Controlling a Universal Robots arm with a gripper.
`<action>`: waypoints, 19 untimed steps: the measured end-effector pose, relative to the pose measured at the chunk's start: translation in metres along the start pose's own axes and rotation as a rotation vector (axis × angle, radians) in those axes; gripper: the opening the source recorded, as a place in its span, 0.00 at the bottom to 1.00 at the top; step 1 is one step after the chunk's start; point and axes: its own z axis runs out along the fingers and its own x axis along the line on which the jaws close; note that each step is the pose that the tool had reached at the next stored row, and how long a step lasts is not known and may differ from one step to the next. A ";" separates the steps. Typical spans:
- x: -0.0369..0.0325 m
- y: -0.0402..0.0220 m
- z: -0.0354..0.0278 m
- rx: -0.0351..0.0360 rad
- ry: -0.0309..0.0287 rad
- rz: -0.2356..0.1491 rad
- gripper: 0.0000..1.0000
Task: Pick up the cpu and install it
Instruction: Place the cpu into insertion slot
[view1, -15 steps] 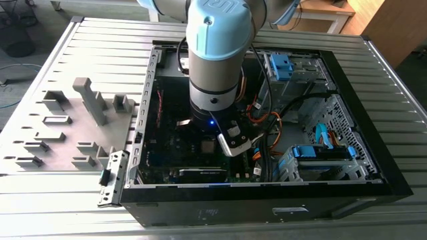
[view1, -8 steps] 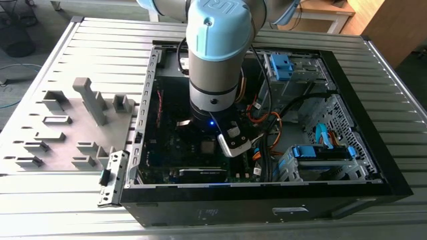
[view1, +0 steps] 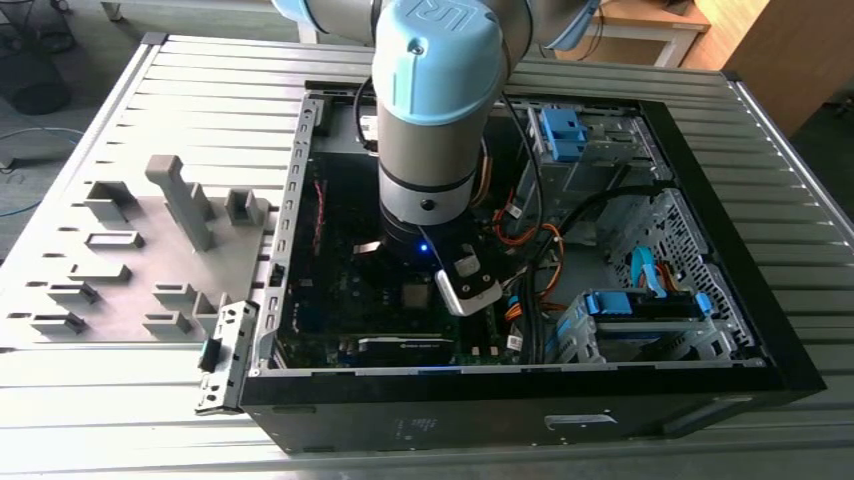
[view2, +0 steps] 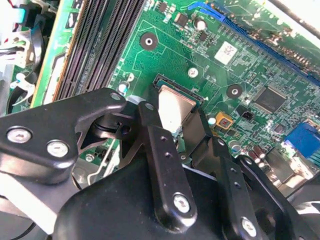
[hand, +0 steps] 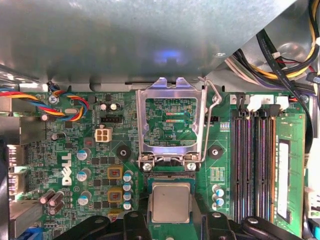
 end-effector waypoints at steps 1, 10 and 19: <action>0.0000 0.0000 0.0000 0.0000 0.0000 0.000 0.44; 0.0000 0.0001 -0.0005 -0.0133 0.0001 0.000 0.44; 0.0013 -0.0009 -0.0005 -0.0138 -0.0002 0.000 0.44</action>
